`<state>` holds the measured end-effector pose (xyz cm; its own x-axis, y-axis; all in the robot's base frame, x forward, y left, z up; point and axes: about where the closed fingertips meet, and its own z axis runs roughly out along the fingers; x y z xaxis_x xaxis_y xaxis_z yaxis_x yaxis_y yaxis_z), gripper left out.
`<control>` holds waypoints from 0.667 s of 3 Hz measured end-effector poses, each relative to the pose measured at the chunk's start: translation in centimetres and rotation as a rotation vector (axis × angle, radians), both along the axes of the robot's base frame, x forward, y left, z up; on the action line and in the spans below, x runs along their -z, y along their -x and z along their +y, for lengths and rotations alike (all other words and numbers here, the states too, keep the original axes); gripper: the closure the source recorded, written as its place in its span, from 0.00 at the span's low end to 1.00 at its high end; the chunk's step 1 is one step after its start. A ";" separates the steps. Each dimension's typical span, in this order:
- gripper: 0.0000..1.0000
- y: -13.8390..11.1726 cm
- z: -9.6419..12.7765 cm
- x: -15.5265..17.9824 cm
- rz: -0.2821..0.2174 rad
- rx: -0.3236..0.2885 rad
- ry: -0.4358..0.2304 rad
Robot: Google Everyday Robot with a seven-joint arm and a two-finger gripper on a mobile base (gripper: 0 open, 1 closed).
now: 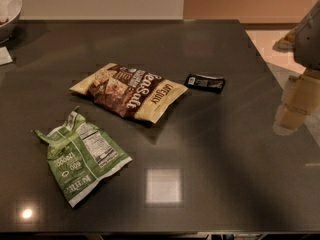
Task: Pick rxbar chocolate
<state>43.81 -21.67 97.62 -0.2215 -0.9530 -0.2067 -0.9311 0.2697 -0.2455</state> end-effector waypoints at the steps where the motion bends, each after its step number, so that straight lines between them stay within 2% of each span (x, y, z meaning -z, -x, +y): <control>1: 0.00 0.0 0.0 0.0 0.000 0.000 0.000; 2: 0.00 -1.3 0.2 0.2 0.011 -0.012 -0.007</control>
Offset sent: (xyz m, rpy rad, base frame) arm 0.0334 0.0033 -0.0104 0.0157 0.0522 0.0312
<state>45.16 -21.45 97.39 -0.2123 -0.9542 -0.2107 -0.9369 0.2601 -0.2336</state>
